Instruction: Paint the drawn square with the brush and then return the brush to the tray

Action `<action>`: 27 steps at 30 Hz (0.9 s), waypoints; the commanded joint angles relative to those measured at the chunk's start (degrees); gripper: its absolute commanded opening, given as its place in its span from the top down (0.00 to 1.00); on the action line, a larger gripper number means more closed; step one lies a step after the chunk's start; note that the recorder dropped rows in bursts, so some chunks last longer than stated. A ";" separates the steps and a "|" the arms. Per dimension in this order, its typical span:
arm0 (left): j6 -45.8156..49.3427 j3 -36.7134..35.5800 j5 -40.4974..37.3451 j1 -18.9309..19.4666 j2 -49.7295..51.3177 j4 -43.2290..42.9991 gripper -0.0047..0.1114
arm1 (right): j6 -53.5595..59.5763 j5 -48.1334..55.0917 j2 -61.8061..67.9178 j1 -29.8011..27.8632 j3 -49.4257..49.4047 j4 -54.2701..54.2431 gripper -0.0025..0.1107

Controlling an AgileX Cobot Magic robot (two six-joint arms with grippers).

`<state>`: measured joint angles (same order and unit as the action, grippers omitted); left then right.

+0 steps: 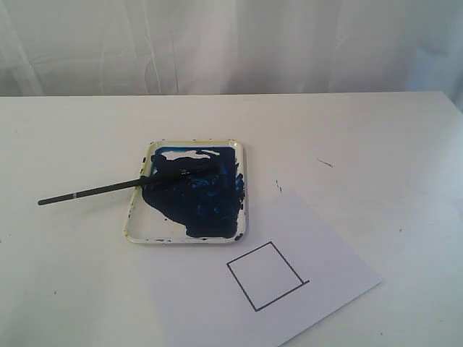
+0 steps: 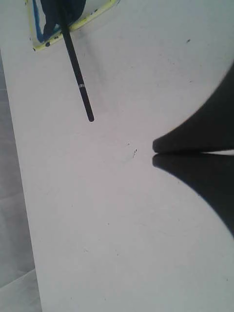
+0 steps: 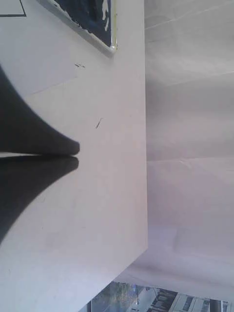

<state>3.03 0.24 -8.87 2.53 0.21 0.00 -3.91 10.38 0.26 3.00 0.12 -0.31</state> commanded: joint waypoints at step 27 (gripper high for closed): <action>-16.06 -0.24 13.22 0.16 -0.21 2.77 0.96 | -3.42 -18.81 -0.26 -0.30 -0.12 -0.16 0.98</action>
<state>-9.00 0.24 0.75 2.53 0.21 2.09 -5.40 -2.79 0.26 3.00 0.12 -0.31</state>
